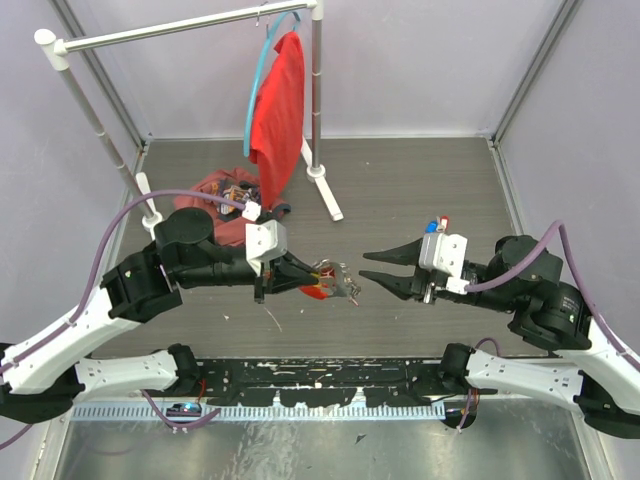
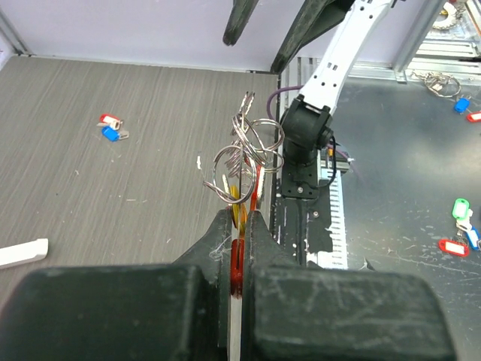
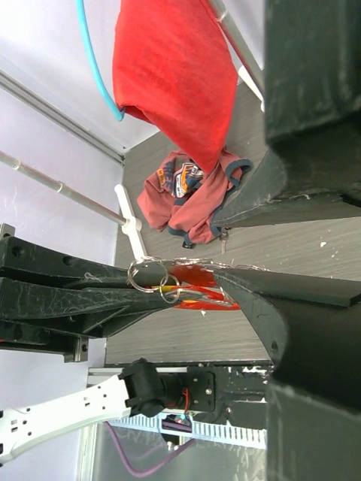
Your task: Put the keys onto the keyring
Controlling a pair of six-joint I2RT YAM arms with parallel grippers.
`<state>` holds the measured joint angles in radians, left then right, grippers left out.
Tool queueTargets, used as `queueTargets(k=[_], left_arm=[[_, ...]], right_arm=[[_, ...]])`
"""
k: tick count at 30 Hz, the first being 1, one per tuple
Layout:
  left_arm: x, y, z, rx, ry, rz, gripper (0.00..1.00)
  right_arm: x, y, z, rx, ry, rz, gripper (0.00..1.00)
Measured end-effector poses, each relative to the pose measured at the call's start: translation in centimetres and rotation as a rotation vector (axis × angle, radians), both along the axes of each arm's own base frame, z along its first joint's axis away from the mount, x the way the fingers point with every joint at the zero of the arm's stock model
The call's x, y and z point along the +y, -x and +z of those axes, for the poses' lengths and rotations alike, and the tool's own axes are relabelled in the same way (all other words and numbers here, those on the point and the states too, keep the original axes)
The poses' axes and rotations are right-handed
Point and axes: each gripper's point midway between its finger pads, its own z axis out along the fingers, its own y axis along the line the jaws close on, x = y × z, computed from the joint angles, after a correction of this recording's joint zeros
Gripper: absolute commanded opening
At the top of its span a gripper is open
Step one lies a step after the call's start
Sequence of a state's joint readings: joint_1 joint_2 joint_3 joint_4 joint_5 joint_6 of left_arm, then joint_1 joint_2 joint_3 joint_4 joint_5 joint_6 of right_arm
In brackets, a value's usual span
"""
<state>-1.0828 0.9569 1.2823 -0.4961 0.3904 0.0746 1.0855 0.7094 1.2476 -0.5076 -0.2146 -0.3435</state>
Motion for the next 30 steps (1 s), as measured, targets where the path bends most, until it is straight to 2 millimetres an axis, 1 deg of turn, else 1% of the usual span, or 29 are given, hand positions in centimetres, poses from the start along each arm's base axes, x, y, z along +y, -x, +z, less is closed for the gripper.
queueTargets(k=[7, 11, 22, 25, 30], left_arm=[[0.0, 0.5, 0.3, 0.002, 0.000, -0.025, 0.00], [0.0, 0.5, 0.2, 0.004, -0.002, -0.029, 0.00], [0.1, 0.7, 0.0, 0.010, -0.010, -0.035, 0.00], [0.1, 0.7, 0.0, 0.011, -0.010, -0.038, 0.00], [0.1, 0.8, 0.0, 0.011, -0.010, -0.039, 0.00]], right_arm=[[0.4, 0.5, -0.1, -0.024, 0.004, 0.042, 0.32], [0.8, 0.6, -0.5, -0.022, 0.012, 0.057, 0.31], [2.0, 0.4, -1.2, -0.013, 0.030, 0.080, 0.30], [2.2, 0.3, -1.3, -0.011, 0.032, 0.082, 0.28], [2.4, 0.2, -1.4, -0.010, 0.035, 0.082, 0.20]])
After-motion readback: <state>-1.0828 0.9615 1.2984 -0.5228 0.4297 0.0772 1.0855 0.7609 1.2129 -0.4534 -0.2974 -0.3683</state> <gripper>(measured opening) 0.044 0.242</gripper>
